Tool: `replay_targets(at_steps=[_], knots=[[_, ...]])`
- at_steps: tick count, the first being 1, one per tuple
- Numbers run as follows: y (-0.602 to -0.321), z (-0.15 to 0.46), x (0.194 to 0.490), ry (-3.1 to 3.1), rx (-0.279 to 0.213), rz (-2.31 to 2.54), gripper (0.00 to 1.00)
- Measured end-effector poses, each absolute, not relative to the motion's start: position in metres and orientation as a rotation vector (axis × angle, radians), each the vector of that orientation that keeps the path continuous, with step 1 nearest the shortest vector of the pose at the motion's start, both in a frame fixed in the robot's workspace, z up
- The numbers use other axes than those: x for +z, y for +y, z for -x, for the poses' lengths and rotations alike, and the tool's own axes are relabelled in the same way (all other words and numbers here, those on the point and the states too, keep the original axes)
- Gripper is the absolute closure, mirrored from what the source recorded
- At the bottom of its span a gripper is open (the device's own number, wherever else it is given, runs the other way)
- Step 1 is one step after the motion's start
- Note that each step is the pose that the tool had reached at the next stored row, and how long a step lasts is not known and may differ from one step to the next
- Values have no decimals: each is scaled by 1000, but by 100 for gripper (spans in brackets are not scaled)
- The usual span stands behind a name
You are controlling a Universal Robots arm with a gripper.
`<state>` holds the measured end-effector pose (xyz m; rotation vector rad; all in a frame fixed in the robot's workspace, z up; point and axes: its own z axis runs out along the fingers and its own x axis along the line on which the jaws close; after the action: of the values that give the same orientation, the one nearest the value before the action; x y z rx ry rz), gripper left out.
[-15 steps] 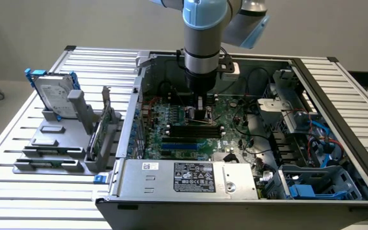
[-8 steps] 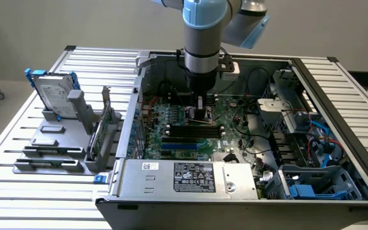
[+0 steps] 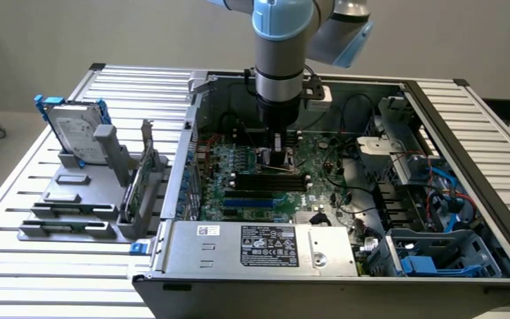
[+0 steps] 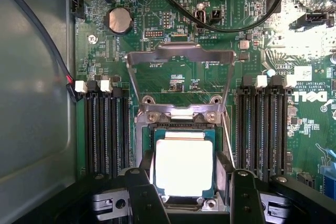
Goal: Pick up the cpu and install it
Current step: 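Place the cpu into insertion slot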
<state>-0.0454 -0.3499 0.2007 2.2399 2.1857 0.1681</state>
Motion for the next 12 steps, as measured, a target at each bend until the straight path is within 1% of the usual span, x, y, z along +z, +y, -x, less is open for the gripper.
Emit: replay_targets(at_steps=[12], knots=[[-347, 47, 199, 2181, 161, -2233, 45]])
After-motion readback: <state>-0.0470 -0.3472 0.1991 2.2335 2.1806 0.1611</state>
